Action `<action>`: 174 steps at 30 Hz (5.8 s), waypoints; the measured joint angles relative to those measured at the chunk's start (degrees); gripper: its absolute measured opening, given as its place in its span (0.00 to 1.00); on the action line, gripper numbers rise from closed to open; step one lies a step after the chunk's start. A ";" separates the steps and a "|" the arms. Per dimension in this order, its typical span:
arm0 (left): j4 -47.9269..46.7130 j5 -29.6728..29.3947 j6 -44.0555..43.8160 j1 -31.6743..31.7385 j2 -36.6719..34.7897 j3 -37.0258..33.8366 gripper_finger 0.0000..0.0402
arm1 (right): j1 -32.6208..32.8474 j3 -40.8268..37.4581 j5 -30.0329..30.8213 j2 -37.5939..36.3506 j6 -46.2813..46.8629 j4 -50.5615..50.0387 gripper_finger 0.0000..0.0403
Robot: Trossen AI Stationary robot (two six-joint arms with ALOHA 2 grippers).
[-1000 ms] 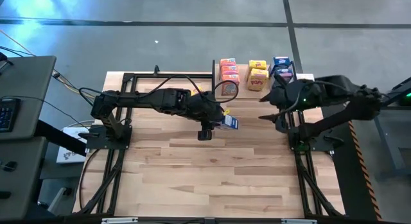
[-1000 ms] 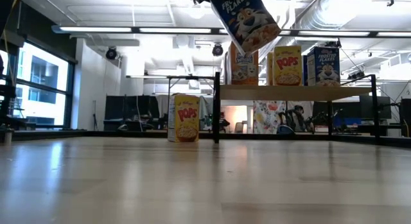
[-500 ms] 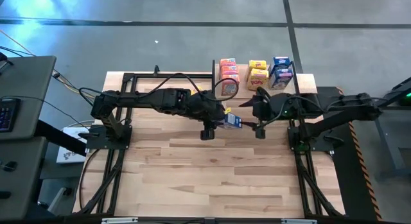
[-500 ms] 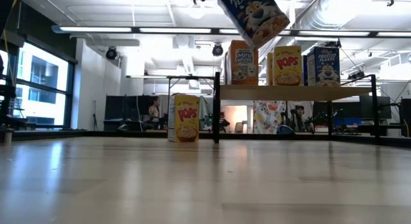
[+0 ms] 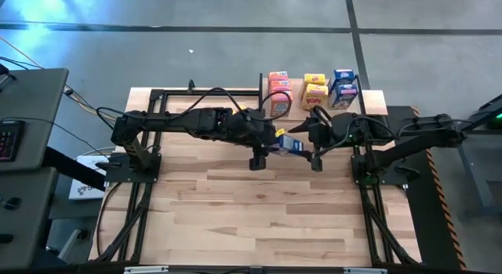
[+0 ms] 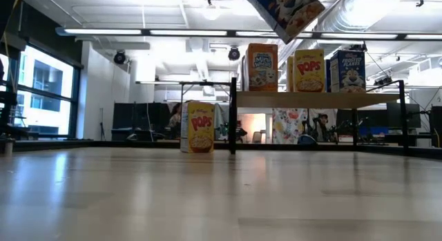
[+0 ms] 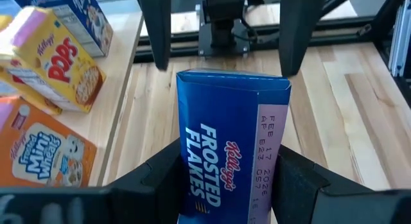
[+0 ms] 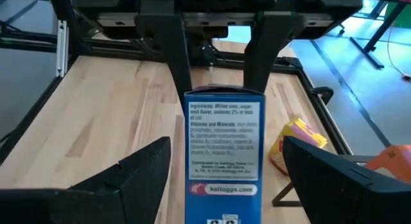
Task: Stack cereal on shelf
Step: Put the blue cereal box on the shelf aligned with the other blue cereal boxes
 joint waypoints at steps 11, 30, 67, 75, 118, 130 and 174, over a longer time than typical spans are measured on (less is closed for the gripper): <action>4.05 -0.10 0.03 0.00 0.00 0.00 0.43 | -0.04 0.00 -0.83 0.19 1.94 -0.22 0.73; 4.64 -0.10 3.48 -0.04 0.00 0.00 0.43 | -0.04 0.44 -0.38 1.44 2.46 -1.03 0.44; 7.99 -2.88 3.67 -0.02 -0.94 -0.07 0.60 | -0.05 0.66 1.09 0.15 3.57 -2.49 0.38; 7.04 -8.20 6.14 0.04 -3.02 -0.04 0.60 | -0.07 0.66 7.34 -5.70 3.71 -7.53 0.38; 35.97 -8.49 -6.09 3.39 -34.98 -56.20 0.60 | -0.07 -27.28 22.64 -42.60 15.67 -6.64 0.38; 46.74 -8.49 -7.65 3.39 -53.08 -78.66 0.60 | -0.07 -27.28 23.13 -42.58 15.03 -4.20 0.38; 50.29 -8.35 -1.73 3.37 -85.18 -105.66 0.60 | -0.07 -27.28 22.96 -42.58 16.80 -3.85 0.38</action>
